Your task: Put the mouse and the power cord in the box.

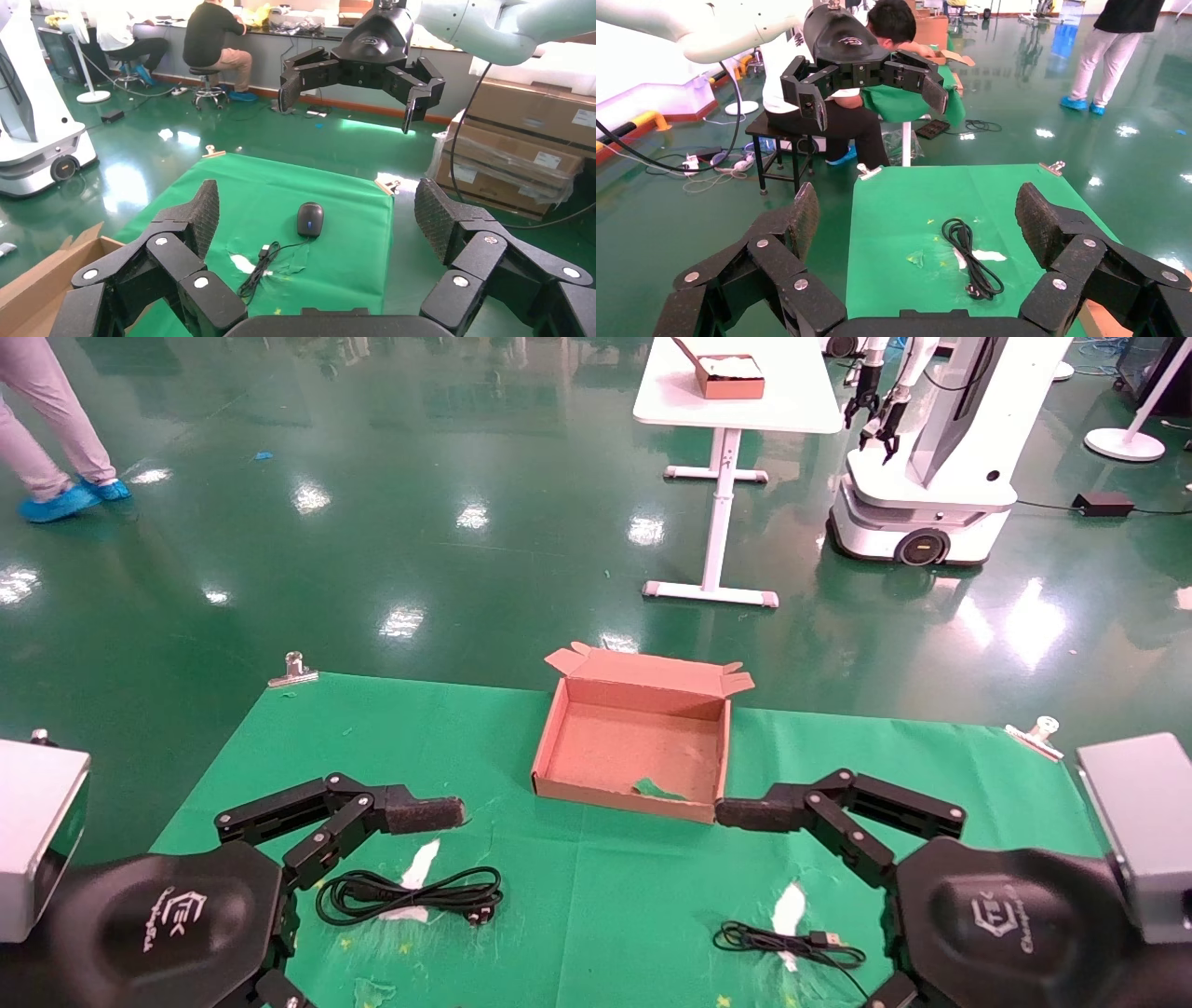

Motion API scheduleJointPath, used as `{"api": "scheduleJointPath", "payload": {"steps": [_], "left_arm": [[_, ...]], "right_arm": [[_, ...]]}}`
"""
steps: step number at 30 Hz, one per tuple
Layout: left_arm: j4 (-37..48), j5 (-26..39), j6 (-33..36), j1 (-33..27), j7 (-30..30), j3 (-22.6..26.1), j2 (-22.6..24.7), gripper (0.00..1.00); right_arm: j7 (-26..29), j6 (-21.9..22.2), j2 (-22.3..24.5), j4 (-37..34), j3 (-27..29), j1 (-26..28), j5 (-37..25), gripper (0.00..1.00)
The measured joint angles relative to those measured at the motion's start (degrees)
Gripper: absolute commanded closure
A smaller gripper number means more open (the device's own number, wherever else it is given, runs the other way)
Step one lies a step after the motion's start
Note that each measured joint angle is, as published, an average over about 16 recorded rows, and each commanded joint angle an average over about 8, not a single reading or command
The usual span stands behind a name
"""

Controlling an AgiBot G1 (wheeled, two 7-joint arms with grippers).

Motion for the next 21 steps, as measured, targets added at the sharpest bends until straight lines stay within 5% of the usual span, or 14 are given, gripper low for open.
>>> {"api": "scheduleJointPath", "payload": {"steps": [21], "left_arm": [[0.06, 0.19, -0.03, -0.02, 0.05, 0.08, 0.01, 0.00]], "right_arm": [[-0.08, -0.08, 0.10, -0.10, -0.01, -0.12, -0.06, 0.00]]}}
